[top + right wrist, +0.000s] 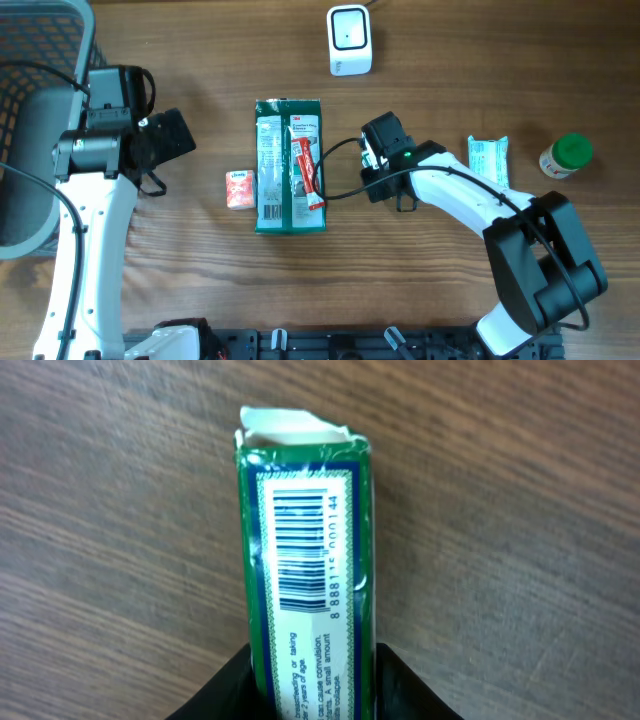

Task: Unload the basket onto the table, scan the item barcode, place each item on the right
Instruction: 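Close the right gripper around the Axe box, then lift the Axe box and hold its barcode to the scanner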

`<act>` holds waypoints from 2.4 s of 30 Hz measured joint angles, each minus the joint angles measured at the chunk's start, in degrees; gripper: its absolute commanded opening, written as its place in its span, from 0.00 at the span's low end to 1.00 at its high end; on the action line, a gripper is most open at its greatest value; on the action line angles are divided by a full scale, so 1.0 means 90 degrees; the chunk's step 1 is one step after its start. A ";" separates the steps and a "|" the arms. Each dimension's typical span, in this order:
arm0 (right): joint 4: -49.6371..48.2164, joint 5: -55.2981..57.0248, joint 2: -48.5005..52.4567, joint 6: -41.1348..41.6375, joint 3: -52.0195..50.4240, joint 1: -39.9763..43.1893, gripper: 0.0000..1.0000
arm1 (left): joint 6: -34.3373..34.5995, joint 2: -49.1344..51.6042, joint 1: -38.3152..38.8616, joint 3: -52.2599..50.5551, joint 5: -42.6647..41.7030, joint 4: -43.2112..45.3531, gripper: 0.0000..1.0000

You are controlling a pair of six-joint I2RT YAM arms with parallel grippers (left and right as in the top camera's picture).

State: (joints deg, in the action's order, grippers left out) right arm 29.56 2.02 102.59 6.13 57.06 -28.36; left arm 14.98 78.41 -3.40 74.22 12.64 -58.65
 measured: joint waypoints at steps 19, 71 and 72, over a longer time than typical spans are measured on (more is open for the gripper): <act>0.2504 -0.0947 -0.0355 -0.0493 0.2883 0.0219 0.04 | 0.0000 0.0000 0.0000 0.0000 -0.0002 0.0000 1.00; -0.8140 -0.8689 0.5263 0.9287 0.5158 0.2164 0.04 | 0.0000 -0.0002 0.0000 0.0005 0.0000 0.0000 1.00; -0.8080 -0.8643 0.5263 0.9275 0.5158 0.2164 0.04 | -0.0002 -0.0002 0.0000 0.0005 0.0000 0.0000 1.00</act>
State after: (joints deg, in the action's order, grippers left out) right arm -43.16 -75.77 149.95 89.60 103.48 -8.88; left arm 14.96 78.39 -3.40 74.26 12.64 -58.65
